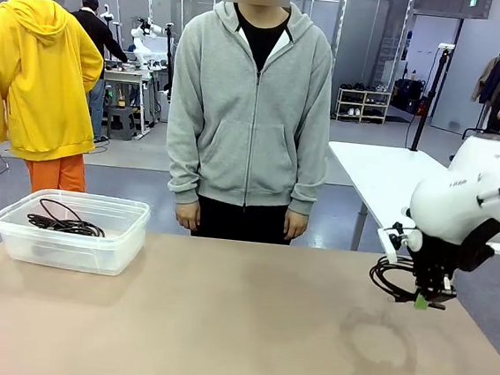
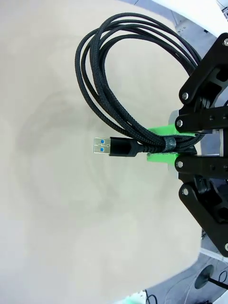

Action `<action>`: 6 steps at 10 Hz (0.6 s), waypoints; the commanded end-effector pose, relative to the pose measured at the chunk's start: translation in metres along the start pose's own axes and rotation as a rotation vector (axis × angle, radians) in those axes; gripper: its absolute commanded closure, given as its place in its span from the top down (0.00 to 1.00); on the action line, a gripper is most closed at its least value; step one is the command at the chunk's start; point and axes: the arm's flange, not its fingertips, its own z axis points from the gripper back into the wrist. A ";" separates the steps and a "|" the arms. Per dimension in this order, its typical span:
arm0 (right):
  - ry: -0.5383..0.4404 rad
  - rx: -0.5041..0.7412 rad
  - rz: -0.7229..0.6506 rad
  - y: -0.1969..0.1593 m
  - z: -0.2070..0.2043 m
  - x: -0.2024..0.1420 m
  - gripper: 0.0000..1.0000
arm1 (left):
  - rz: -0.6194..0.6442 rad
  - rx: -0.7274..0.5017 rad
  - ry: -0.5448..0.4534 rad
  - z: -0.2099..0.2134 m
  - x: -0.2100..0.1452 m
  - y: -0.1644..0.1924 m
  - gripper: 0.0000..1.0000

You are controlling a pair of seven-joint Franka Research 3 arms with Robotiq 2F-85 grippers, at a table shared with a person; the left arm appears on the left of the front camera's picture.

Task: Organize and store the cables.
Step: Place the USB Extension Cable into the Organizing box.

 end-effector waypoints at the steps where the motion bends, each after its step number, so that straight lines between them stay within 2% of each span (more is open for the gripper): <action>1: 0.006 0.017 -0.033 -0.004 0.004 0.007 0.00 | -0.004 -0.004 -0.001 0.001 0.003 0.001 1.00; 2: -0.004 0.018 -0.037 -0.005 0.008 0.012 0.00 | -0.004 -0.004 -0.001 0.001 0.003 0.001 1.00; 3: 0.026 -0.002 -0.076 -0.009 0.016 0.032 0.00 | -0.004 -0.004 -0.001 0.001 0.003 0.001 1.00; 4: 0.081 -0.037 -0.086 -0.011 0.028 0.061 0.00 | -0.004 -0.004 -0.001 0.001 0.003 0.001 1.00; 6: 0.072 -0.020 -0.036 -0.013 0.035 0.122 0.00 | -0.004 -0.004 -0.001 0.001 0.003 0.001 1.00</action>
